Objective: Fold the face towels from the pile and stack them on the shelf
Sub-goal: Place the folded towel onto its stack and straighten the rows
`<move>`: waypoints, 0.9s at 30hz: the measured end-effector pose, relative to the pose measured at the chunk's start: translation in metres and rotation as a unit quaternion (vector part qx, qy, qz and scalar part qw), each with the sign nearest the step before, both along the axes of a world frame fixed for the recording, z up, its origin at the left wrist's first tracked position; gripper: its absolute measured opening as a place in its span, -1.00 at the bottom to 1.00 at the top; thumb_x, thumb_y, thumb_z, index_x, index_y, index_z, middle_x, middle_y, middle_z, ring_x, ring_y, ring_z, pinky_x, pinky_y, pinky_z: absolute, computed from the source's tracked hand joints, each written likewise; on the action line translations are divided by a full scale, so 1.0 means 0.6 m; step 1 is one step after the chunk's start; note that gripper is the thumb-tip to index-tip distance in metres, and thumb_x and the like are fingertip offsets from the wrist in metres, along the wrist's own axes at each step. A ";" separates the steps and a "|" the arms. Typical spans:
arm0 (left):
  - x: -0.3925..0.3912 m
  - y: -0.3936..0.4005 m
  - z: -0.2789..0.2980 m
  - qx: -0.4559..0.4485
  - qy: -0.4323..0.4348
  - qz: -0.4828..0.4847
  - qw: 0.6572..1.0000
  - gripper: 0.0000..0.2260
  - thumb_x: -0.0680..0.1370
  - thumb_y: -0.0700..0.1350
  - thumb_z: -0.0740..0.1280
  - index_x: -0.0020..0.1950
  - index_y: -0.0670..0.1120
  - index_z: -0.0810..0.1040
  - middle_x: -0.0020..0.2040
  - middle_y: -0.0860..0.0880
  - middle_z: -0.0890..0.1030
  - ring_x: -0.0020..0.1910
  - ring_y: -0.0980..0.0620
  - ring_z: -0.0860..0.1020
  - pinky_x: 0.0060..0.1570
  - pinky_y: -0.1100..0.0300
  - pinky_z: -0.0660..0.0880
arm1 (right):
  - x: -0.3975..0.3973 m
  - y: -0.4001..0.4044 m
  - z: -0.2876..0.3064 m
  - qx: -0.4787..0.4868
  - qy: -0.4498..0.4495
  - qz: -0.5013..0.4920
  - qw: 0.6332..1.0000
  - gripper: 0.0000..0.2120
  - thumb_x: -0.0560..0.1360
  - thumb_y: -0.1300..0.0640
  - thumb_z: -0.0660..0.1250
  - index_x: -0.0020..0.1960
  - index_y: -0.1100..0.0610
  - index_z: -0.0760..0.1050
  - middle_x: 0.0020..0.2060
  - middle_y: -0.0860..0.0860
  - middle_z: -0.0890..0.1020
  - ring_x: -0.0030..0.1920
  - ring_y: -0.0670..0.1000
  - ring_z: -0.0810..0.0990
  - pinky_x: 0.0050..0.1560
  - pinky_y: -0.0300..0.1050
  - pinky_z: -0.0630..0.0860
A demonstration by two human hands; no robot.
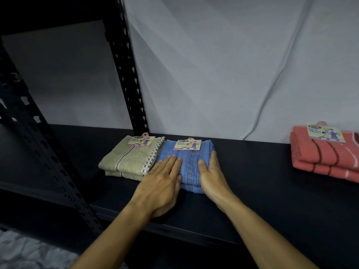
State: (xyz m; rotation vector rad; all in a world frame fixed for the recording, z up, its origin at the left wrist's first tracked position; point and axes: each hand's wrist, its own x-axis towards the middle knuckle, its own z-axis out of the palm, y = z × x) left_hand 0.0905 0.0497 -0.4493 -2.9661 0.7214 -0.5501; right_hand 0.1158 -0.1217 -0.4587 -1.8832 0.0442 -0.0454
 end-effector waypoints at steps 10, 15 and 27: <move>-0.010 -0.008 0.020 -0.032 0.002 -0.001 0.999 -0.48 0.66 0.05 -0.07 0.55 -0.18 0.26 0.52 -0.16 0.33 0.51 -0.06 0.30 0.48 0.08 0.05 | -0.016 -0.027 0.026 0.026 0.022 0.011 0.999 -0.39 0.64 -0.16 0.00 0.59 -0.04 -0.14 0.56 -0.08 0.04 0.53 -0.07 0.07 0.53 0.04 0.07; -0.017 -0.076 0.041 -0.076 -0.013 -0.040 0.996 -0.50 0.65 0.02 0.03 0.49 -0.23 0.35 0.46 -0.19 0.41 0.46 -0.08 0.37 0.49 0.22 0.04 | -0.075 -0.138 0.048 -0.038 -0.010 -0.012 0.999 -0.47 0.65 -0.14 -0.01 0.58 -0.08 -0.02 0.55 -0.11 0.08 0.53 -0.12 0.05 0.53 -0.08 0.01; 0.033 -0.407 0.056 -0.069 -0.006 -0.214 0.974 -0.44 0.64 -0.02 0.24 0.58 -0.16 0.15 0.57 -0.12 0.22 0.56 -0.05 0.16 0.49 0.20 -0.09 | -0.093 -0.475 0.059 -0.537 -0.106 -0.115 0.829 -0.33 0.41 0.20 0.48 0.44 0.29 0.31 0.43 0.22 0.34 0.46 0.22 0.26 0.42 0.14 0.27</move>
